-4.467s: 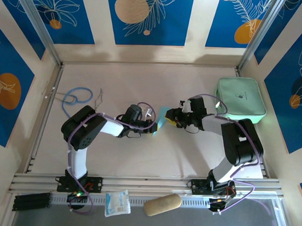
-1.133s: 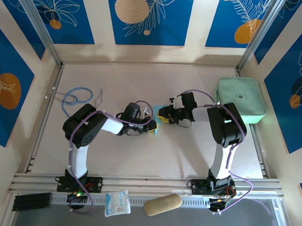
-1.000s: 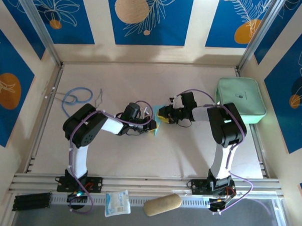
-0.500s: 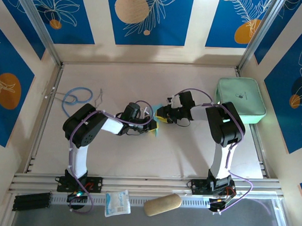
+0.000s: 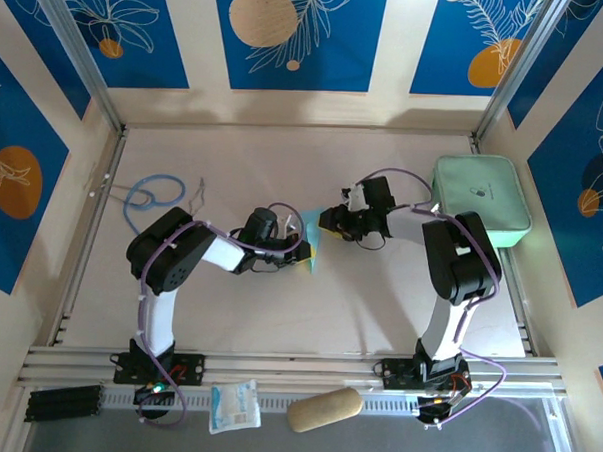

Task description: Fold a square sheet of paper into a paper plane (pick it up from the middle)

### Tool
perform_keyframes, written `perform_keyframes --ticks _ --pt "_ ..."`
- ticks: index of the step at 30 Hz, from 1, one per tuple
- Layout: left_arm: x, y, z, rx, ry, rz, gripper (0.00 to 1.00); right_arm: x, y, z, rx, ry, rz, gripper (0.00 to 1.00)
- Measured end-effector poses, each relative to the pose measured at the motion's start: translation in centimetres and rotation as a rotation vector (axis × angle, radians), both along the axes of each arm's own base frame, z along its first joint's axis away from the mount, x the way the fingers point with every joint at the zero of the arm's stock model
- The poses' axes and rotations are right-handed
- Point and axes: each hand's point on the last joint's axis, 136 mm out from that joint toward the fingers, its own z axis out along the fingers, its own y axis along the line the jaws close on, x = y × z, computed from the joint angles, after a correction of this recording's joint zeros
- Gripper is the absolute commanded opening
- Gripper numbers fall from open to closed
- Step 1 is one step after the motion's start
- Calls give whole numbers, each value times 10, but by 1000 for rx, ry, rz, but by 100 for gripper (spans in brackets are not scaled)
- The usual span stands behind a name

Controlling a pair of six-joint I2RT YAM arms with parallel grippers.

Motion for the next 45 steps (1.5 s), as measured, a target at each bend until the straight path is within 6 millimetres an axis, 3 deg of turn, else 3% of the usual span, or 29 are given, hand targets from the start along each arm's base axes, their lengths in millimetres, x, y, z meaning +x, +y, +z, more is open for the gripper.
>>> perform_keyframes --ticks 4,8,18,30,45 --pt "0 0 0 -4 2 3 6 11 -3 -1 -99 -23 14 52" --pt "1 1 1 -10 9 9 6 16 6 -1 -185 -57 77 54" --pt "3 2 1 -14 6 15 8 10 20 -25 -313 -27 194 53" --pt "3 3 7 -25 1 7 23 11 21 -31 -422 -14 194 53" --pt "-1 25 12 51 19 95 34 12 23 -35 -544 38 122 54"
